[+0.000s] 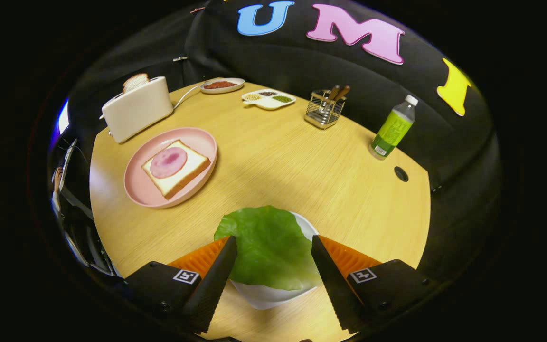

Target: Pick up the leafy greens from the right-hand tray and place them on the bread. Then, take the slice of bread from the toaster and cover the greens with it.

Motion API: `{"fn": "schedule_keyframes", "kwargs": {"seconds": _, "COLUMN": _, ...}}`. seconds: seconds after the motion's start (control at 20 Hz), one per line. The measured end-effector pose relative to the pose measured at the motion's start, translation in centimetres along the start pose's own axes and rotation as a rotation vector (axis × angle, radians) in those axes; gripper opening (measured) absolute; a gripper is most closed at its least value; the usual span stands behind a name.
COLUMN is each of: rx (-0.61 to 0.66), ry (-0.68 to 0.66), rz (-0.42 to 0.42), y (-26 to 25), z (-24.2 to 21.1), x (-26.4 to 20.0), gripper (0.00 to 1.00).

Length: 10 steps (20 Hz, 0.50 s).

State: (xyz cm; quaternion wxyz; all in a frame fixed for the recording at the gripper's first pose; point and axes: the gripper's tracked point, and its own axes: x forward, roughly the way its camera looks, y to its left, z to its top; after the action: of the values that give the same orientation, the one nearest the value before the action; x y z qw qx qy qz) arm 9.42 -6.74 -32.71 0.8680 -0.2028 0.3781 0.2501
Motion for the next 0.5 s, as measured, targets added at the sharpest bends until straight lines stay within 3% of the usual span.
{"fn": "schedule_keyframes", "kwargs": {"seconds": 0.45, "rx": 0.072, "ry": 0.092, "rz": 0.099, "y": -0.1, "z": -2.2, "x": 2.9, "gripper": 0.98}}
{"fn": "schedule_keyframes", "kwargs": {"seconds": 0.5, "rx": 0.07, "ry": 0.097, "rz": 0.1, "y": -0.2, "z": -2.4, "x": 2.9, "gripper": 0.95}}
